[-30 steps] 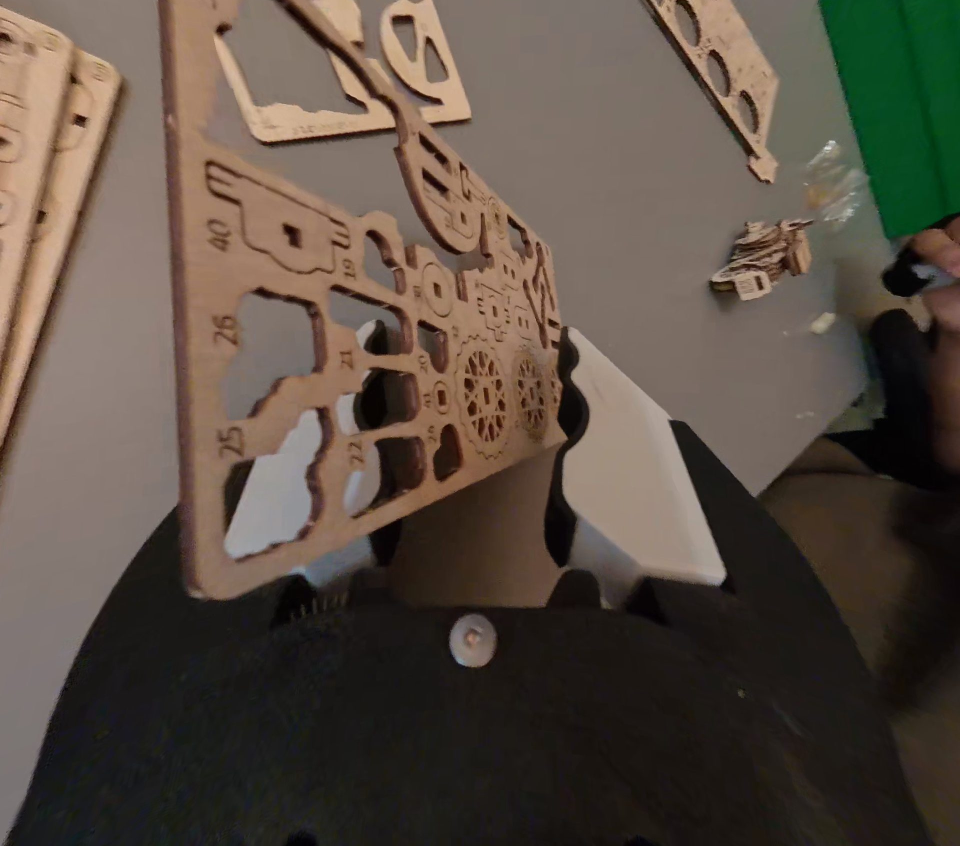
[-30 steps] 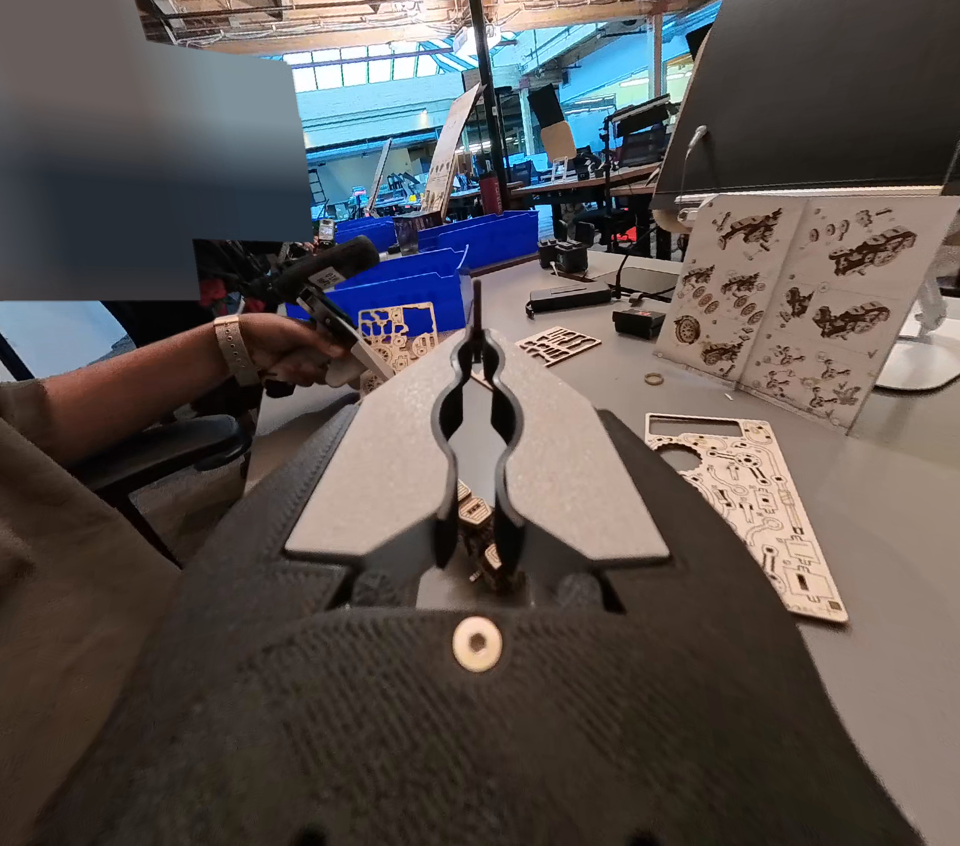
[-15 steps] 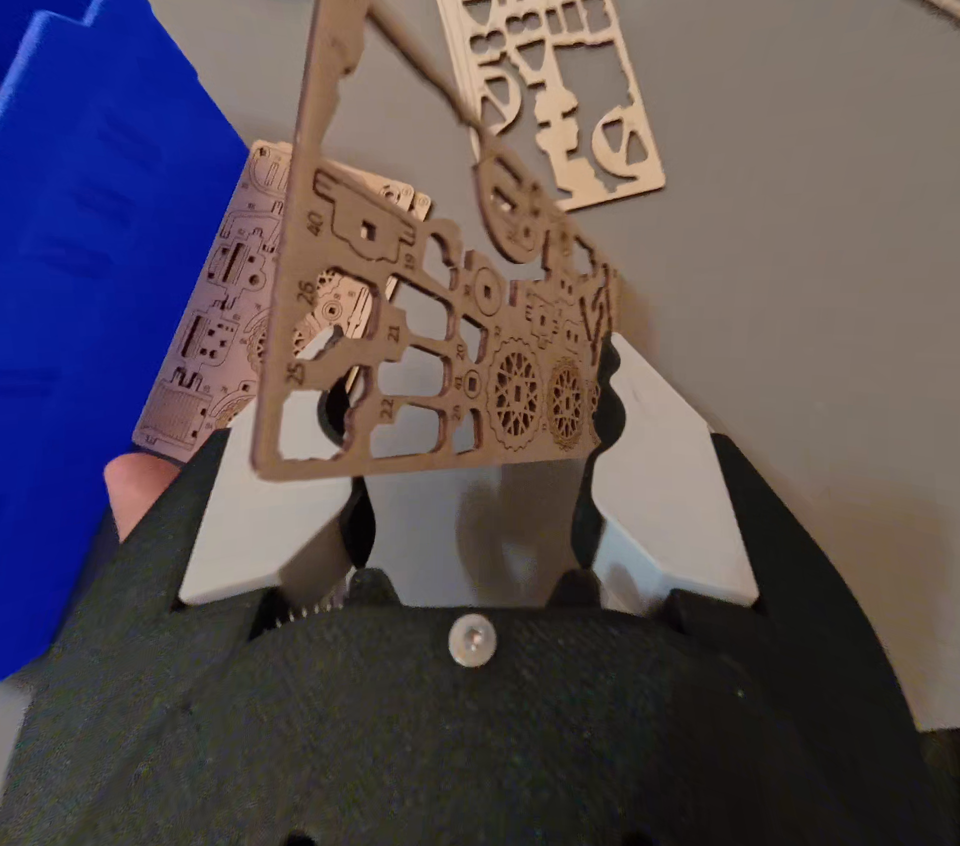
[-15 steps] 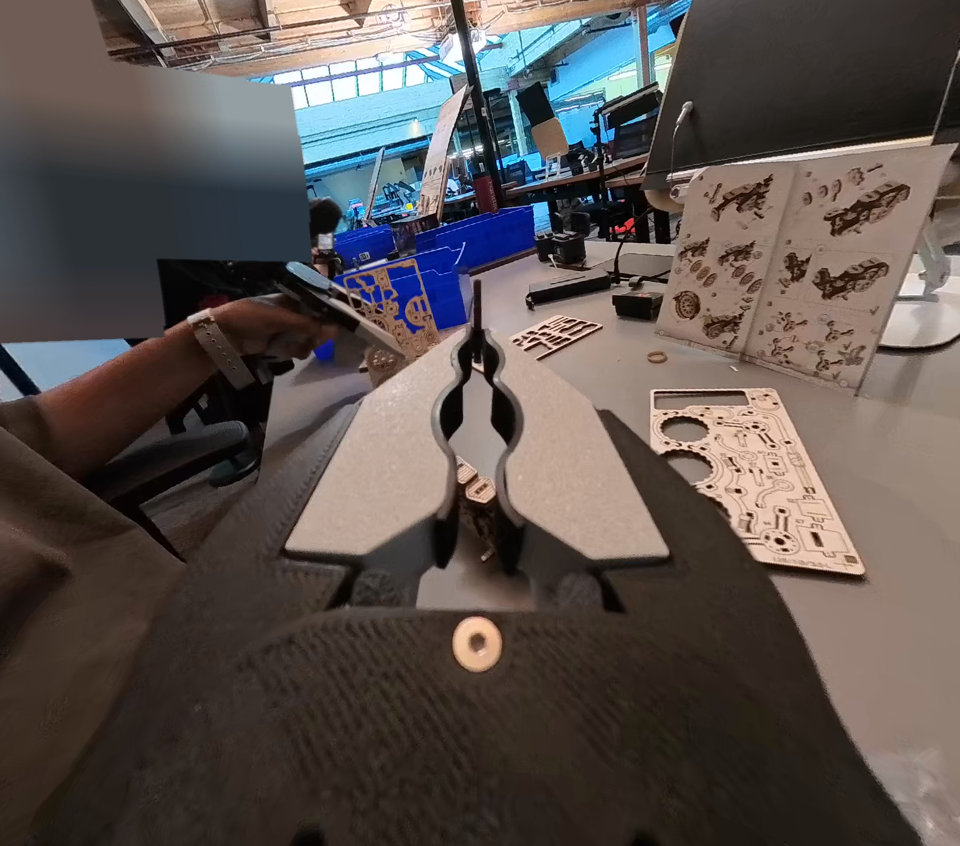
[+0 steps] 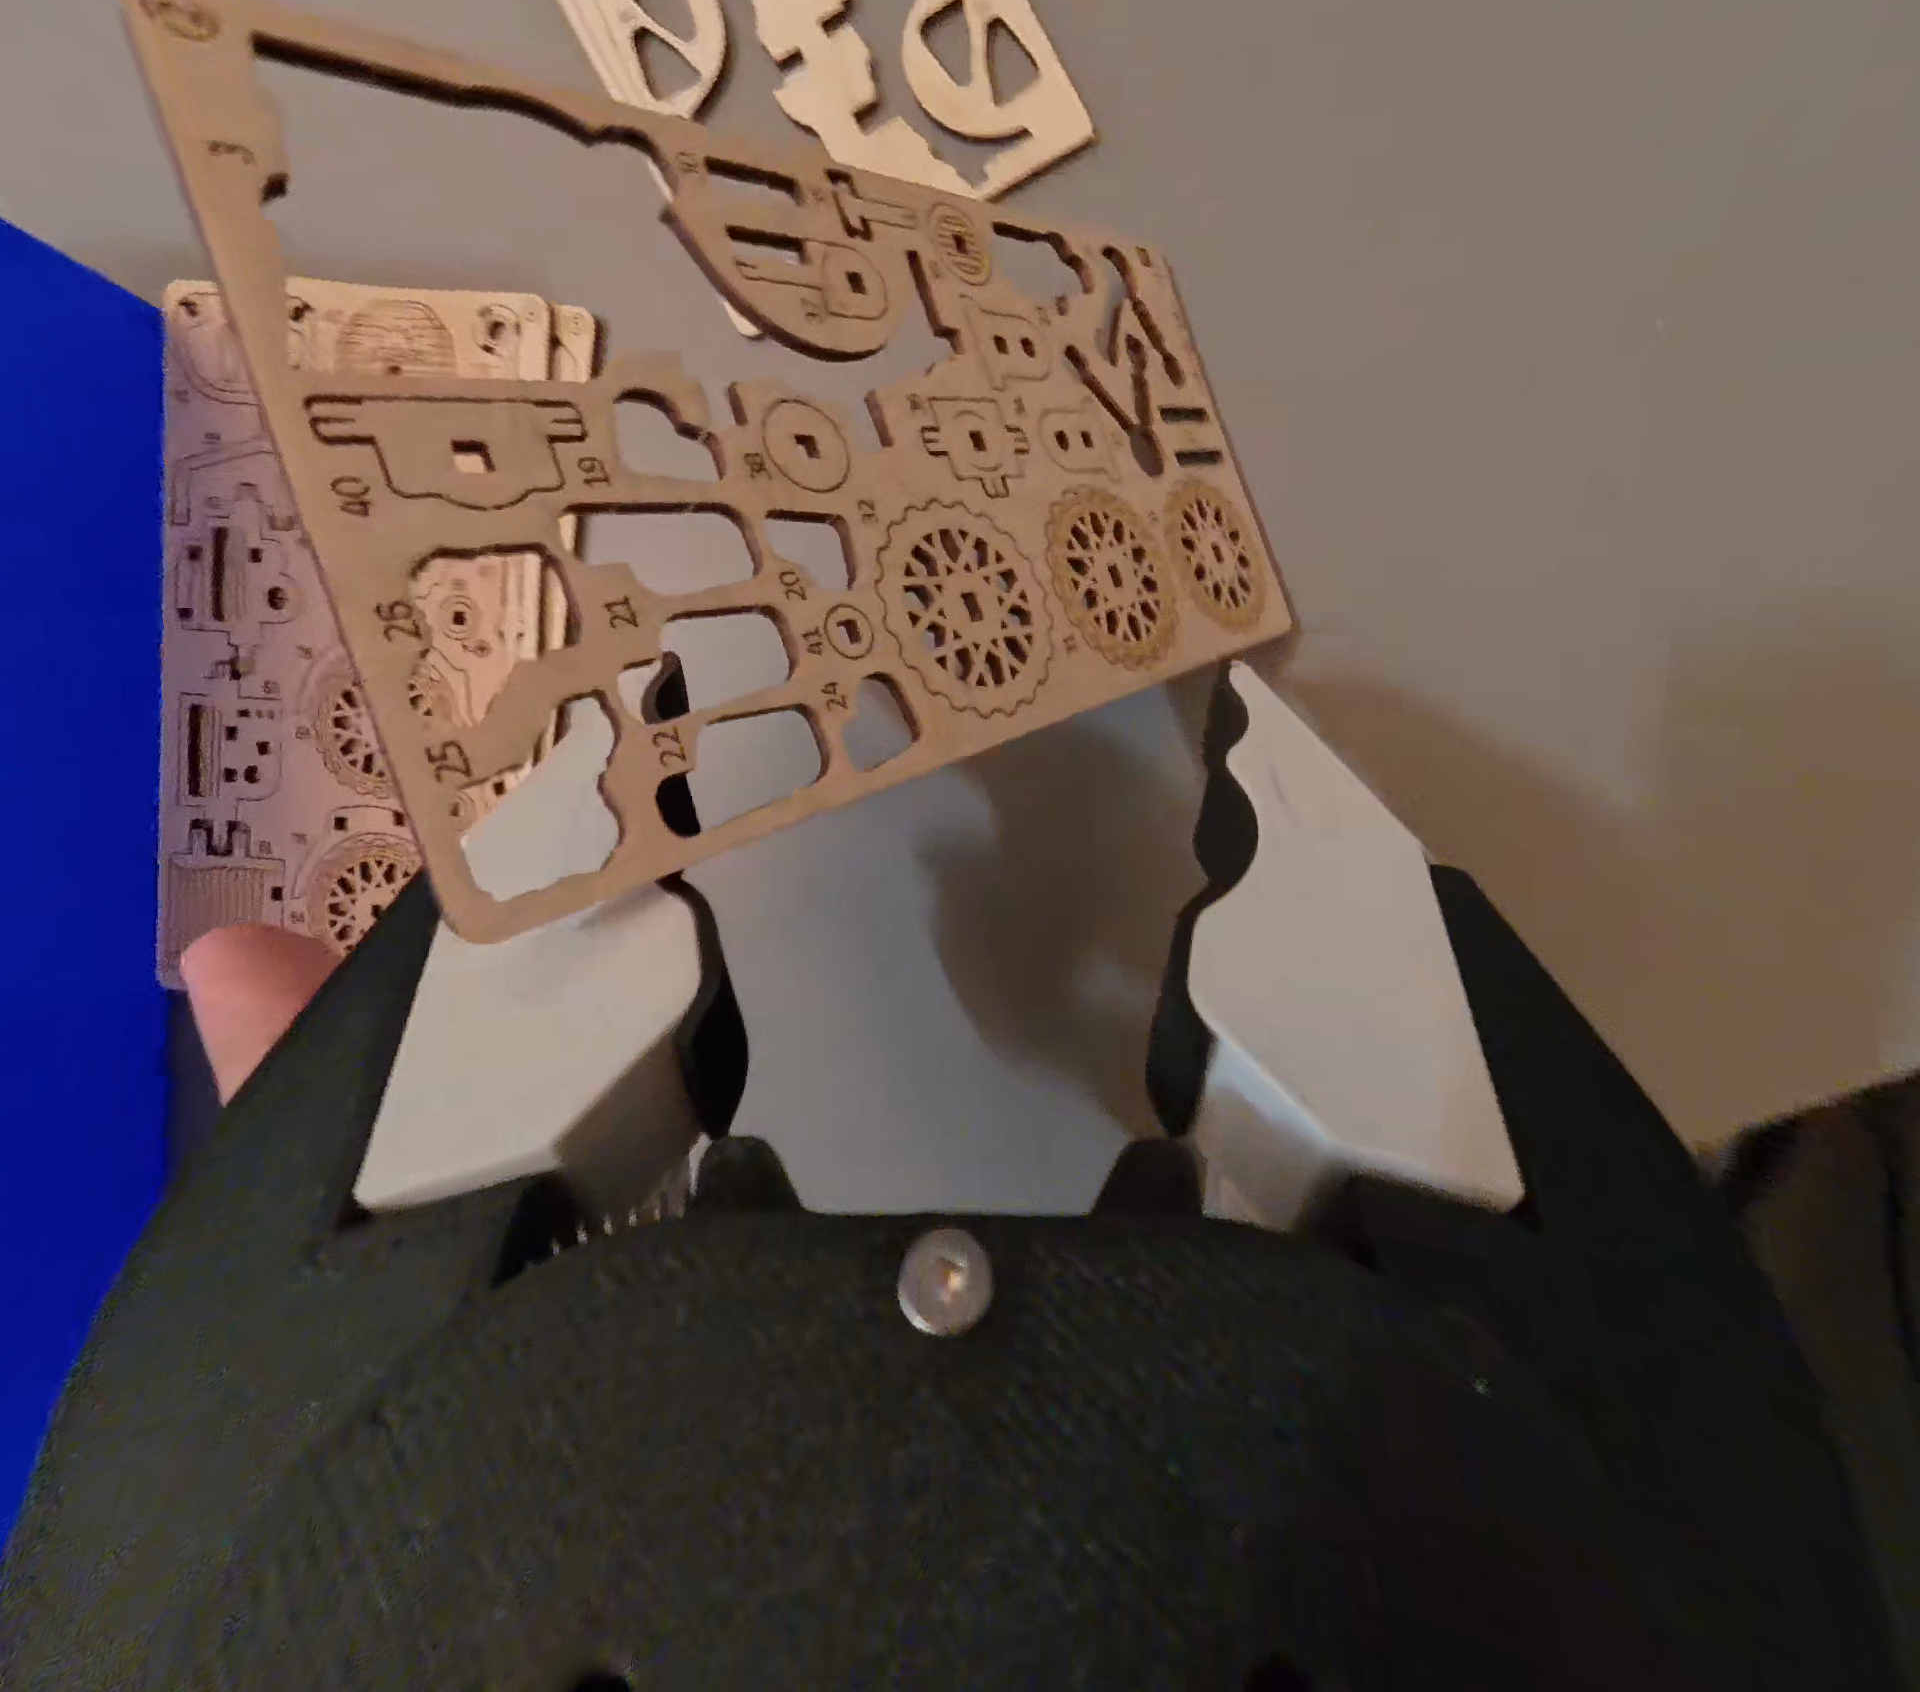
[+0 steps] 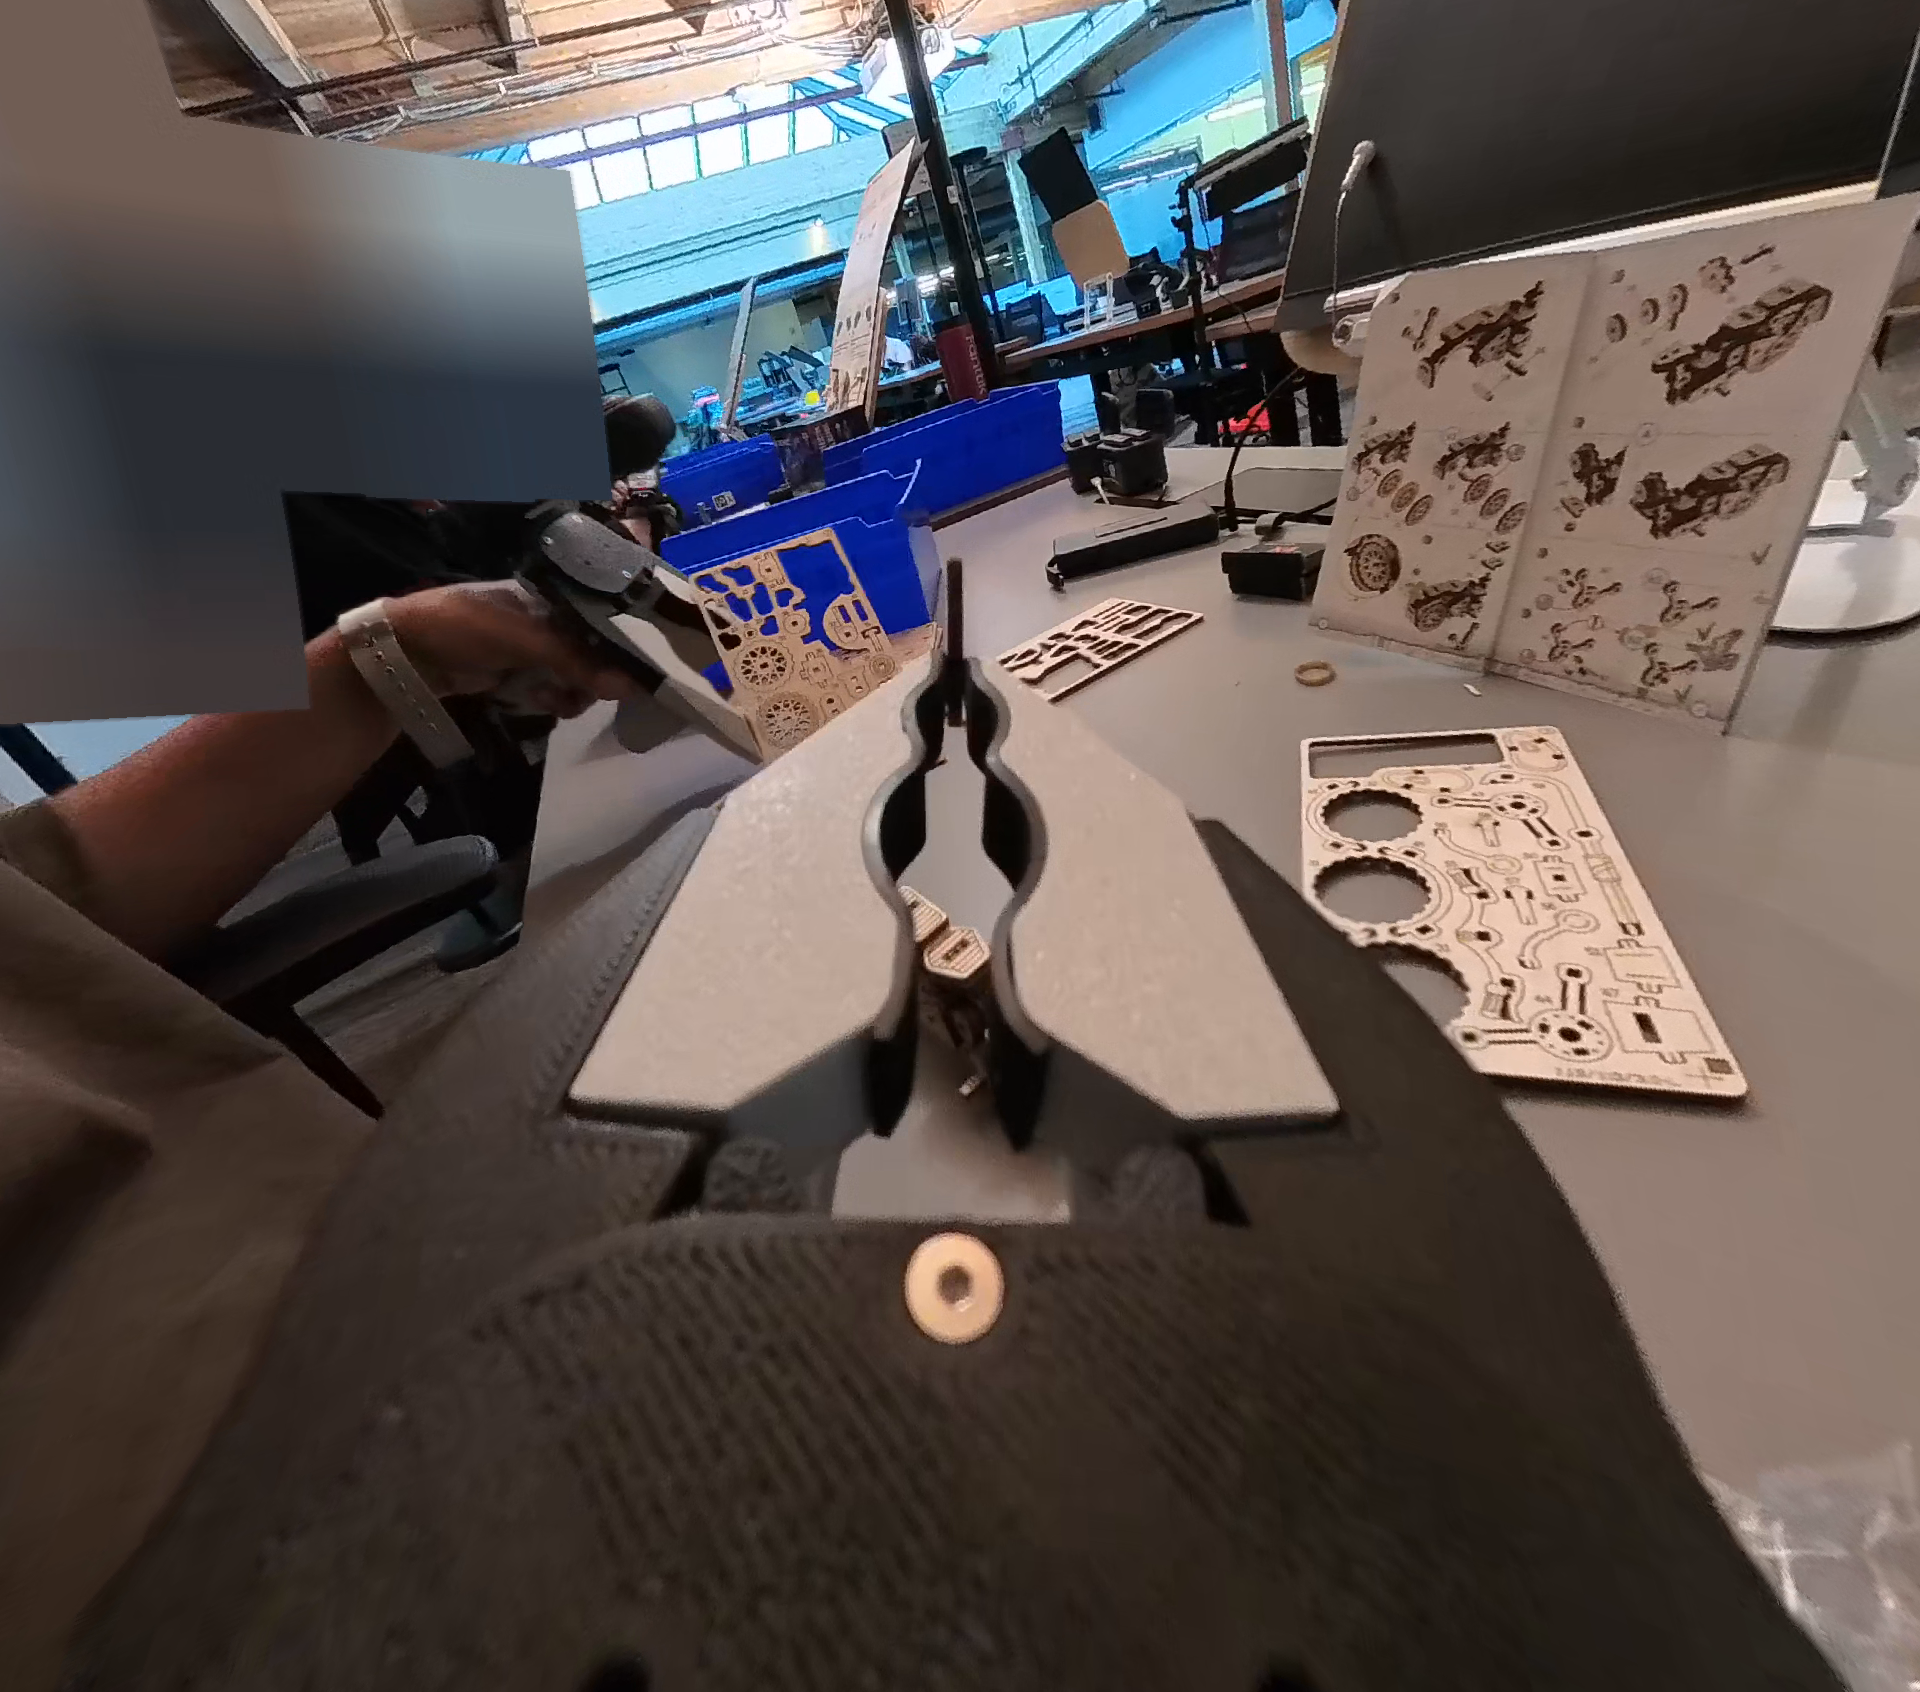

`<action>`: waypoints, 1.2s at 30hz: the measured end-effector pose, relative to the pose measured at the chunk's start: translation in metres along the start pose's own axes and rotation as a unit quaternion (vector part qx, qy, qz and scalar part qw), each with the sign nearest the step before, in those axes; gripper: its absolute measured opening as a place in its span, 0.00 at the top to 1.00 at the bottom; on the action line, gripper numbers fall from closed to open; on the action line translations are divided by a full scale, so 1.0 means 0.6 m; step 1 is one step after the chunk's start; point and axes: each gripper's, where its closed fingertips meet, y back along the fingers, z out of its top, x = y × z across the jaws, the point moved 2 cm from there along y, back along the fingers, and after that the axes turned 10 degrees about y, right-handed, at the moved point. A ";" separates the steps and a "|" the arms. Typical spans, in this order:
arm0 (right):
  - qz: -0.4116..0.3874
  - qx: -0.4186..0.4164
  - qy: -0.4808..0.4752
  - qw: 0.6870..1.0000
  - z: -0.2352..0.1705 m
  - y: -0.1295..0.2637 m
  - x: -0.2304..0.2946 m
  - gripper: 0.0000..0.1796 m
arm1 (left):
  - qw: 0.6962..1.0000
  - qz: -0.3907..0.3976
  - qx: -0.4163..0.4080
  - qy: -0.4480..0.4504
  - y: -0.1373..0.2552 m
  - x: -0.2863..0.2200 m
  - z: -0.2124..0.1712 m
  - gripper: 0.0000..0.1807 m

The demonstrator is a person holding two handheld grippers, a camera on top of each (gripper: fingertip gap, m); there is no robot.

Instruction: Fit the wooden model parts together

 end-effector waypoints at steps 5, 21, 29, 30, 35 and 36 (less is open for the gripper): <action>0.006 -0.009 -0.042 0.999 -0.001 0.002 -0.005 1.00 | 0.985 -0.167 -0.007 0.027 0.044 -0.054 0.002 0.46; 0.024 -0.019 -0.122 0.992 -0.001 0.002 -0.009 1.00 | 0.985 -0.123 -0.049 0.115 0.078 0.032 0.007 0.50; 0.018 -0.002 -0.101 0.995 -0.008 0.000 -0.005 1.00 | 0.971 -0.142 -0.121 0.148 0.098 0.019 0.048 0.54; 0.017 0.001 -0.096 0.995 -0.008 0.000 -0.004 1.00 | 0.968 -0.157 -0.134 0.142 0.101 0.001 0.058 0.55; 0.019 0.020 -0.082 0.996 -0.014 -0.005 0.008 1.00 | 0.946 -0.265 -0.177 0.064 0.100 -0.136 0.094 0.65; 0.021 0.023 -0.080 0.996 -0.015 -0.006 0.012 1.00 | 0.936 -0.288 -0.196 0.039 0.098 -0.170 0.100 0.70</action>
